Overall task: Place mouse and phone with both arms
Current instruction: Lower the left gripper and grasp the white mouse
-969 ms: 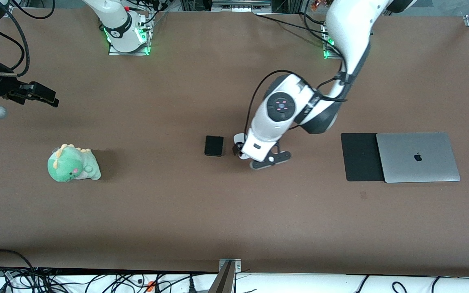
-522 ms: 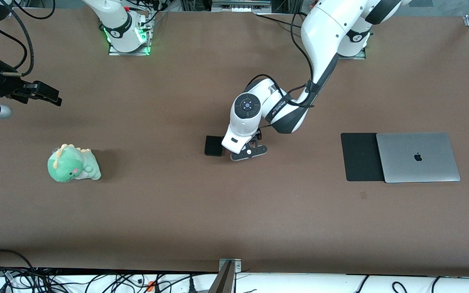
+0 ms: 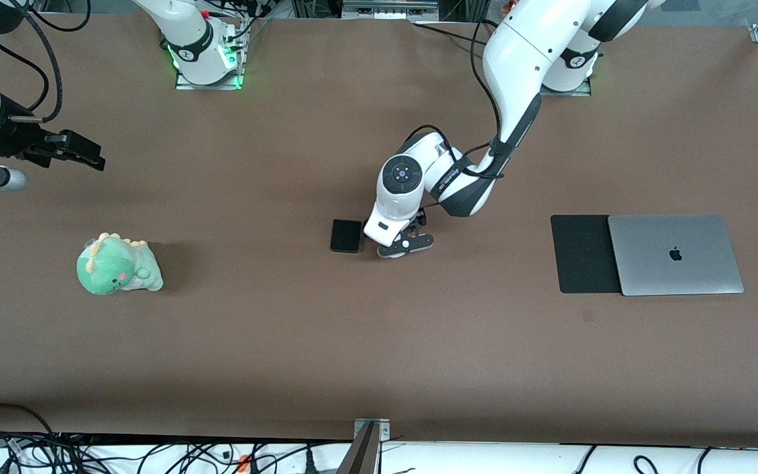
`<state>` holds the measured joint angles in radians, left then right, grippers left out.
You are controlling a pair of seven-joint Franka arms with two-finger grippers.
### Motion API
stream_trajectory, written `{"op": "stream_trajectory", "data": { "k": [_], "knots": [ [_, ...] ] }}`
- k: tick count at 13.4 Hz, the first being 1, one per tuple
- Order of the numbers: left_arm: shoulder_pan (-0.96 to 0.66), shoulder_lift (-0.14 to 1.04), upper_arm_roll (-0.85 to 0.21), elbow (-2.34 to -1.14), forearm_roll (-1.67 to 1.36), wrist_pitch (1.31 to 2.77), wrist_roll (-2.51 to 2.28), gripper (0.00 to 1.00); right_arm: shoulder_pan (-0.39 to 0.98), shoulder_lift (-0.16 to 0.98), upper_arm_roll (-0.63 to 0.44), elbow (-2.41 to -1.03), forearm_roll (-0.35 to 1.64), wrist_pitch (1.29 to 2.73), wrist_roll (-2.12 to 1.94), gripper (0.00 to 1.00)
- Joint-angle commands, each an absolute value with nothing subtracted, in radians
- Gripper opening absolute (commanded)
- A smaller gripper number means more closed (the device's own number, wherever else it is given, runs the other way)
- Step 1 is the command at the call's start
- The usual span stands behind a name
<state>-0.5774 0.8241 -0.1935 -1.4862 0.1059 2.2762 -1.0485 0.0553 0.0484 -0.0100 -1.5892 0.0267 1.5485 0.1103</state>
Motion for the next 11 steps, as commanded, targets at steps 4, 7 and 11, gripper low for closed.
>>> {"op": "stream_trajectory", "data": {
  "k": [4,7,11],
  "knots": [
    [-0.598,0.808,-0.186,-1.516,0.152,2.293,-1.126,1.0,0.058,0.048,-0.009,-1.586,0.017,1.536,0.112,1.0],
    [-0.6,0.813,-0.186,-1.509,0.15,2.313,-1.152,1.0,0.06,0.048,-0.009,-1.586,0.017,1.534,0.112,1.0],
    [-0.6,0.825,-0.184,-1.503,0.147,2.315,-1.155,1.0,0.064,0.048,-0.009,-1.585,0.017,1.534,0.112,1.0]
  ]
}}
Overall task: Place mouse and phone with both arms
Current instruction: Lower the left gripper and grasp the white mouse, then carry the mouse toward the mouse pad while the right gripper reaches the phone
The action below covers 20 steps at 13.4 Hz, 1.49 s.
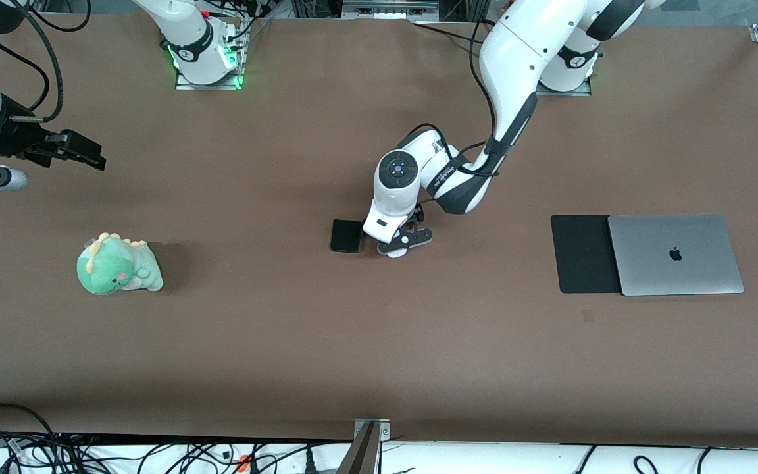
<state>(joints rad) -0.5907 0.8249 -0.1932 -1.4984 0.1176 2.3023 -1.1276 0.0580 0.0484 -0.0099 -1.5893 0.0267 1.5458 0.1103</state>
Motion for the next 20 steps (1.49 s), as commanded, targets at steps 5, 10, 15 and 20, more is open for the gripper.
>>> {"op": "stream_trajectory", "data": {
  "k": [5,10,15,20],
  "knots": [
    [-0.601,0.834,-0.184,-1.503,0.149,2.315,-1.178,0.81,0.075,0.049,-0.008,-1.588,0.017,1.529,0.118,1.0],
    [-0.6,0.839,-0.184,-1.483,0.149,2.313,-1.18,0.56,0.094,0.06,-0.008,-1.589,0.026,1.517,0.121,1.0],
    [-0.565,0.802,-0.163,-1.488,0.153,2.303,-1.167,0.55,0.153,0.087,-0.005,-1.588,0.032,1.526,0.202,1.0],
    [-0.372,0.645,-0.17,-1.561,0.153,2.171,-0.982,0.55,0.211,0.13,-0.005,-1.588,0.086,1.577,0.313,1.0]
  ]
}}
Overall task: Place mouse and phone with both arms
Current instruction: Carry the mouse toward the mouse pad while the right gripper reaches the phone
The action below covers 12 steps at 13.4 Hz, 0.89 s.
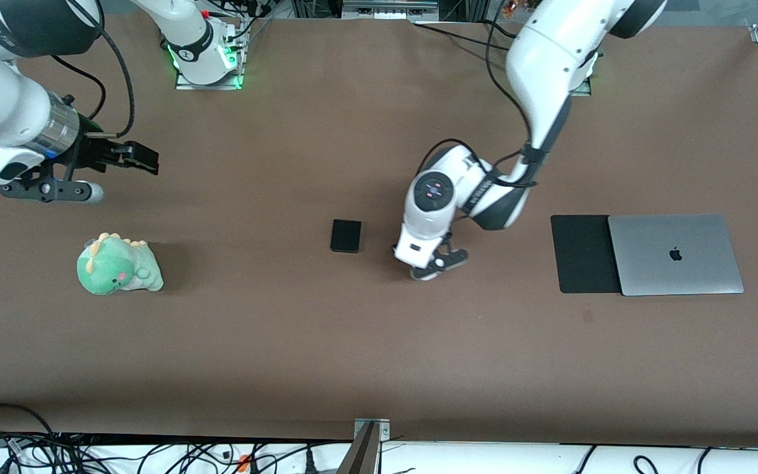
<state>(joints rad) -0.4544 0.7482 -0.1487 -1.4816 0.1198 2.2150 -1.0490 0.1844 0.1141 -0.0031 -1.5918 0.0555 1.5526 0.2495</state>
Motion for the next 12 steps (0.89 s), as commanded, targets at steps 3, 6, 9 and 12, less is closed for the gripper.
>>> {"op": "stream_trajectory", "data": {
  "k": [3,6,9,12],
  "knots": [
    [-0.247,0.52,-0.172,-1.699,0.153,2.171,-0.809,0.56,0.284,0.184,-0.003,-1.588,0.091,1.656,0.426,1.0],
    [-0.122,0.399,-0.173,-1.834,0.152,2.172,-0.613,0.56,0.362,0.256,-0.003,-1.589,0.091,1.767,0.529,1.0],
    [0.003,0.319,-0.173,-1.942,0.152,2.171,-0.4,0.57,0.454,0.36,-0.005,-1.591,0.091,1.932,0.658,1.0],
    [0.136,0.293,-0.173,-2.023,0.152,2.197,-0.198,0.59,0.511,0.463,-0.005,-1.591,0.087,2.072,0.693,1.0]
  ]
}}
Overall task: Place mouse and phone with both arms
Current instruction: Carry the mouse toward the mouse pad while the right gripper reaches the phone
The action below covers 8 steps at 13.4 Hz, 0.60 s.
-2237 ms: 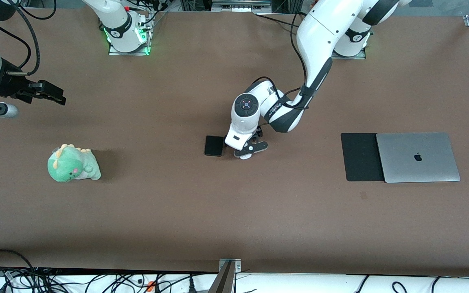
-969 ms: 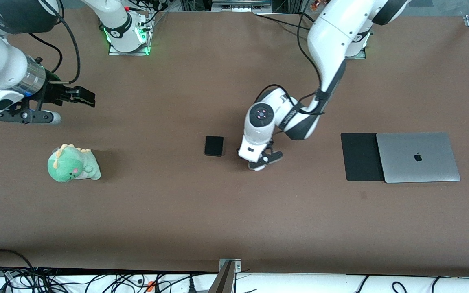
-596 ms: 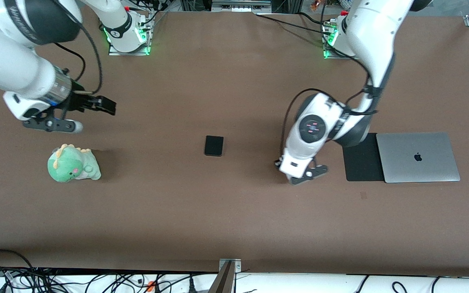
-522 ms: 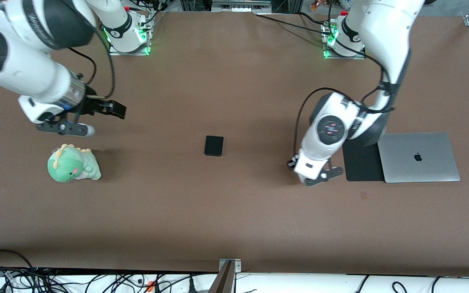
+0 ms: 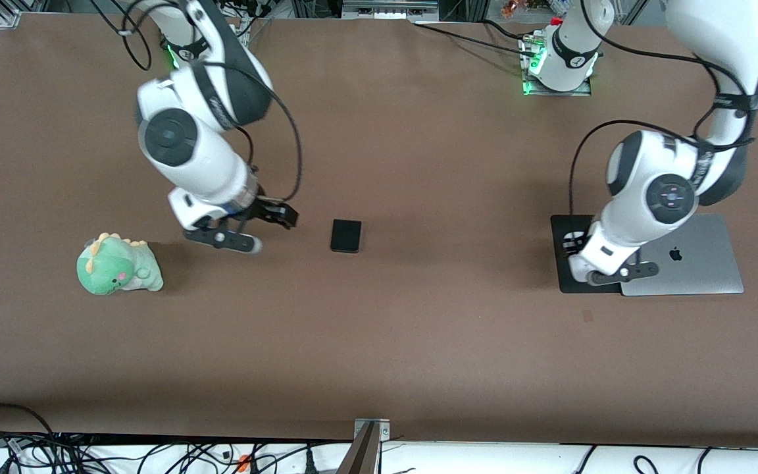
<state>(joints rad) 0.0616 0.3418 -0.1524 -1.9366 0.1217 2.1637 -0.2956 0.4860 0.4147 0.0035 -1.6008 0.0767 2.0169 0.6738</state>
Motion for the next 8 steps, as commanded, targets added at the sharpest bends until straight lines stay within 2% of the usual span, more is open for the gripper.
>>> {"op": "stream_trajectory", "data": {
  "k": [1,4,8],
  "knots": [
    [0.158,0.296,-0.173,-2.049,0.152,2.219,-0.172,0.6,0.534,0.488,-0.006,-1.591,0.086,2.101,0.695,1.0],
    [0.17,0.304,-0.173,-2.19,0.152,2.428,-0.17,0.61,0.592,0.552,-0.009,-1.592,0.066,2.161,0.751,1.0],
    [0.166,0.389,-0.172,-2.184,0.152,2.523,-0.178,0.61,0.664,0.635,-0.011,-1.592,-0.049,2.259,0.883,1.0]
  ]
}}
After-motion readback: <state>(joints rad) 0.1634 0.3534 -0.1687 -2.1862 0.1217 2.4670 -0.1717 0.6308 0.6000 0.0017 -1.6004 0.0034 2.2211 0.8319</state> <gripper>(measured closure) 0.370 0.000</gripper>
